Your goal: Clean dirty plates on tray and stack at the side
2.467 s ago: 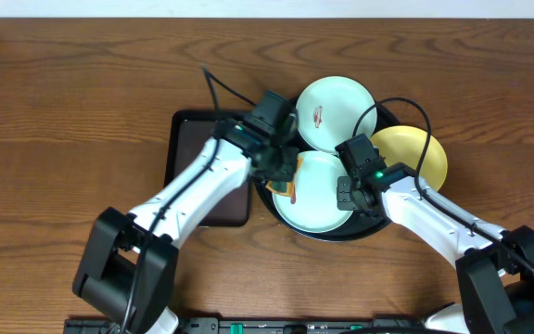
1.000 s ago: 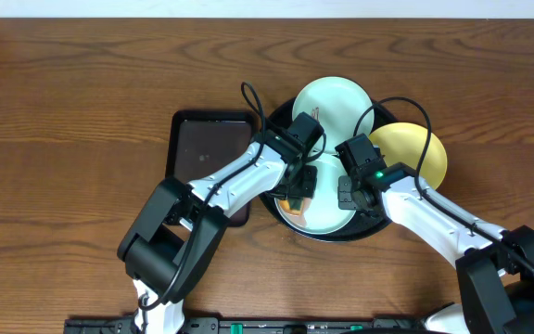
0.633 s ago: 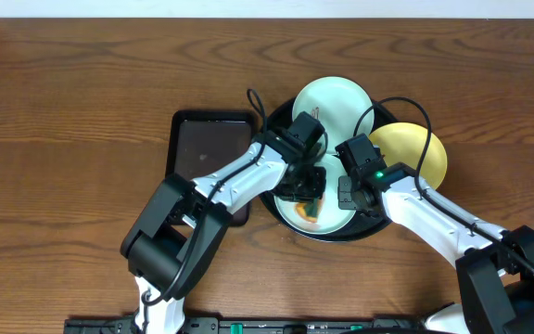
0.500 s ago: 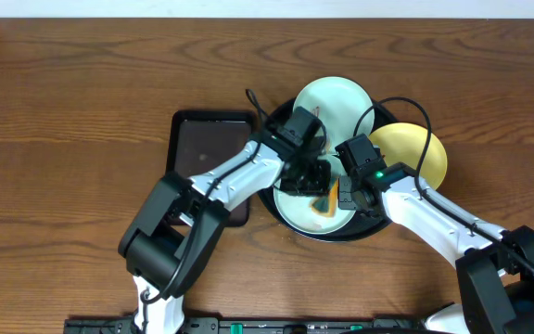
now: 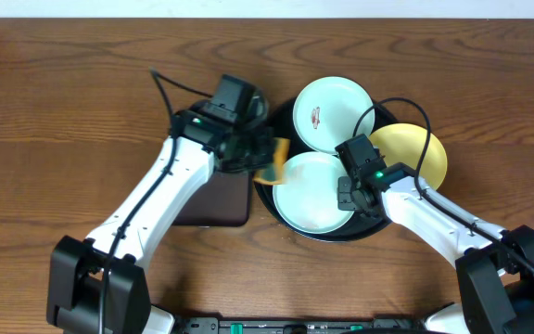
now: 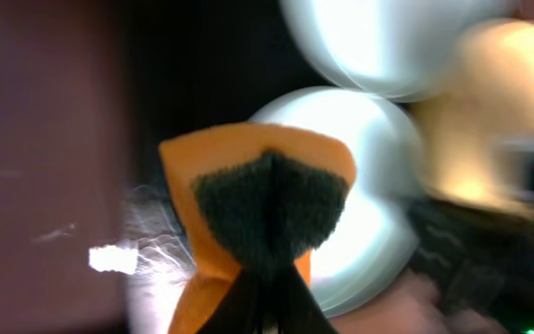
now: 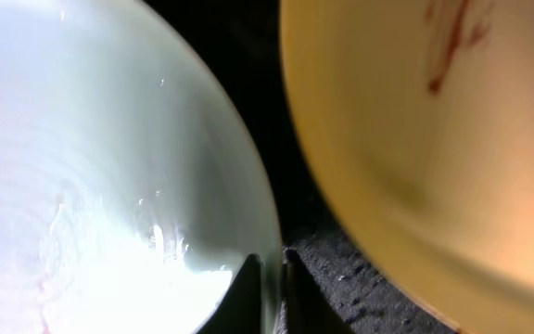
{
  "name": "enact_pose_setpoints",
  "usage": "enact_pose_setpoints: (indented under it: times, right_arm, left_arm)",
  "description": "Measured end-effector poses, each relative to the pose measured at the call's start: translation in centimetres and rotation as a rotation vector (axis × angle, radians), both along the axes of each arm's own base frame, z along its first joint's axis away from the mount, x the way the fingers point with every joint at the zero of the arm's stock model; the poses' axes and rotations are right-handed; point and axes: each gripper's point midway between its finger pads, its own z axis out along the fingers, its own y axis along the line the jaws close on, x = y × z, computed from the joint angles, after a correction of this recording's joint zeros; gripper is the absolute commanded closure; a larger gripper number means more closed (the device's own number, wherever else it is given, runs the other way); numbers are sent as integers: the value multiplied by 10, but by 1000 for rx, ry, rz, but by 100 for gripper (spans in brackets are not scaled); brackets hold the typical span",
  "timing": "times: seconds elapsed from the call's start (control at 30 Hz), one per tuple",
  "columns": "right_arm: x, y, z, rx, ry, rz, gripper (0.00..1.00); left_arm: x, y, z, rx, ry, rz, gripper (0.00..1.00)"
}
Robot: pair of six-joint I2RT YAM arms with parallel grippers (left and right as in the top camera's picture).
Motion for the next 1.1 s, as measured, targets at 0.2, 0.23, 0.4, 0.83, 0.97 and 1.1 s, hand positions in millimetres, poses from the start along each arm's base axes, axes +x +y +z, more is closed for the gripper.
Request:
enact_pose_setpoints:
  times: [0.2,0.23,0.4,0.83,0.97,1.1]
  right_arm:
    - [-2,1,-3,12,5,3,89]
    - [-3,1,-4,12,6,3,92]
    - [-2,1,-4,19,-1,-9,99]
    - [2,3,15,9,4,14,99]
    - [13,3,42,-10,-43,46,99]
    - [21,-6,71,-73,-97,69,99]
  left_arm:
    - [10,70,-21,338,-32,108,93]
    - [12,75,-24,366,-38,112,93]
    - [17,85,-50,436,-58,110,92]
    - [20,90,-74,485,-58,65,37]
    - [20,91,-74,489,-58,67,29]
    - [21,92,-74,495,-60,70,21]
